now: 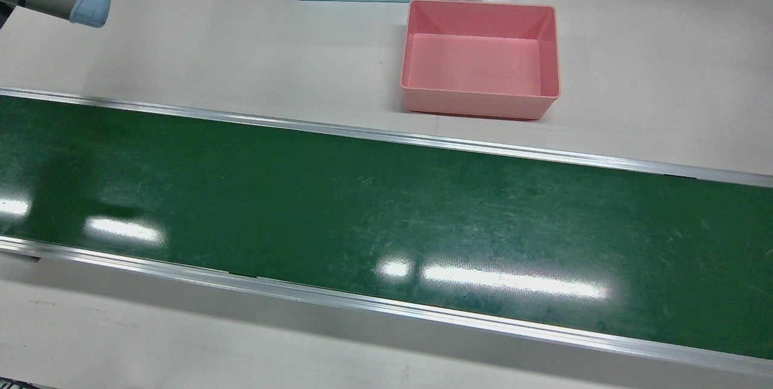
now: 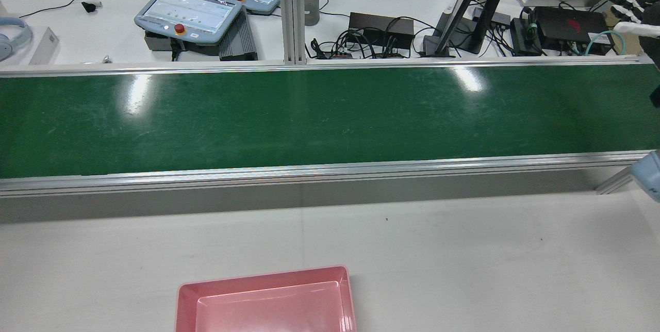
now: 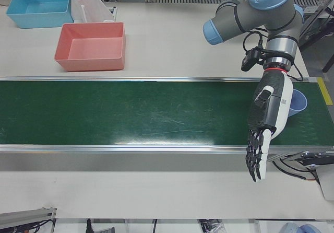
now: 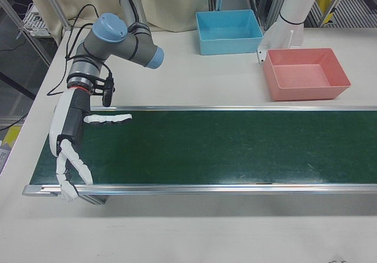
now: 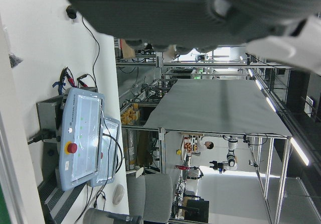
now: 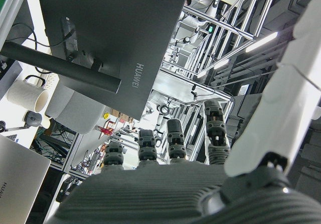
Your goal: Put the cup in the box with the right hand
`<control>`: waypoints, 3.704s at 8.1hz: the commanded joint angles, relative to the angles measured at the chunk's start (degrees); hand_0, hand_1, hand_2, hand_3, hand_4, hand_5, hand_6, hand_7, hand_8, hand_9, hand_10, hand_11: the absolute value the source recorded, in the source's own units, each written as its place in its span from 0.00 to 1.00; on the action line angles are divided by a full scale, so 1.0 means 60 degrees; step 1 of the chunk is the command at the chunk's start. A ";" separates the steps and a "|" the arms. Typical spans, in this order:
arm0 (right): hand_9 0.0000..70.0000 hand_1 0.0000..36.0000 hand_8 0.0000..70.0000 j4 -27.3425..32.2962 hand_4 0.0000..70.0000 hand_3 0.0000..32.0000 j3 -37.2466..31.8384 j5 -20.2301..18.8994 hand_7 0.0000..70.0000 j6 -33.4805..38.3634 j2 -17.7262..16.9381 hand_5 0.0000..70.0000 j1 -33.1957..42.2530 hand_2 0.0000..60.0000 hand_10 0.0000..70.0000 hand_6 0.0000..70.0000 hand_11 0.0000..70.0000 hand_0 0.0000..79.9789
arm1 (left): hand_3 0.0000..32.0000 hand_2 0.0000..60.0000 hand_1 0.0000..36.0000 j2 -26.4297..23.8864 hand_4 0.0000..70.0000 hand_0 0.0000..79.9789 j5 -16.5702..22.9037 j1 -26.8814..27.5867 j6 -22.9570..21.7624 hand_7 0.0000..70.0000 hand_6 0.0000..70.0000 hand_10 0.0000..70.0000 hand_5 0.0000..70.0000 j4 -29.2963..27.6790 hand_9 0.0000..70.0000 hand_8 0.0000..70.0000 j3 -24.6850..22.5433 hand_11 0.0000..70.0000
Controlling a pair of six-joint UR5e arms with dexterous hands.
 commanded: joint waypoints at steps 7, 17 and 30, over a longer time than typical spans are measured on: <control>0.85 1.00 0.57 -0.0556 0.61 0.00 -0.0052 0.0038 0.90 0.0035 0.0401 0.32 -0.0101 1.00 0.59 0.33 0.89 1.00 | 0.00 0.00 0.00 0.0004 0.00 0.00 0.0000 0.0000 0.0000 0.00 0.00 0.00 0.00 0.0000 0.00 0.00 0.0000 0.00; 1.00 1.00 1.00 -0.0556 1.00 0.00 0.0256 0.0037 1.00 0.0181 0.0386 0.39 -0.0189 1.00 1.00 0.64 1.00 1.00 | 0.00 0.00 0.00 0.0004 0.00 0.00 0.0000 0.0000 0.0000 0.00 0.00 0.00 0.00 0.0000 0.00 0.00 0.0000 0.00; 1.00 1.00 1.00 -0.0586 1.00 0.00 0.0285 0.0037 1.00 0.0342 0.0357 0.38 -0.0189 1.00 0.99 0.58 1.00 1.00 | 0.00 0.00 0.00 0.0004 0.00 0.00 0.0000 0.0000 0.0000 0.00 0.00 0.00 0.00 0.0000 0.00 0.00 -0.0015 0.00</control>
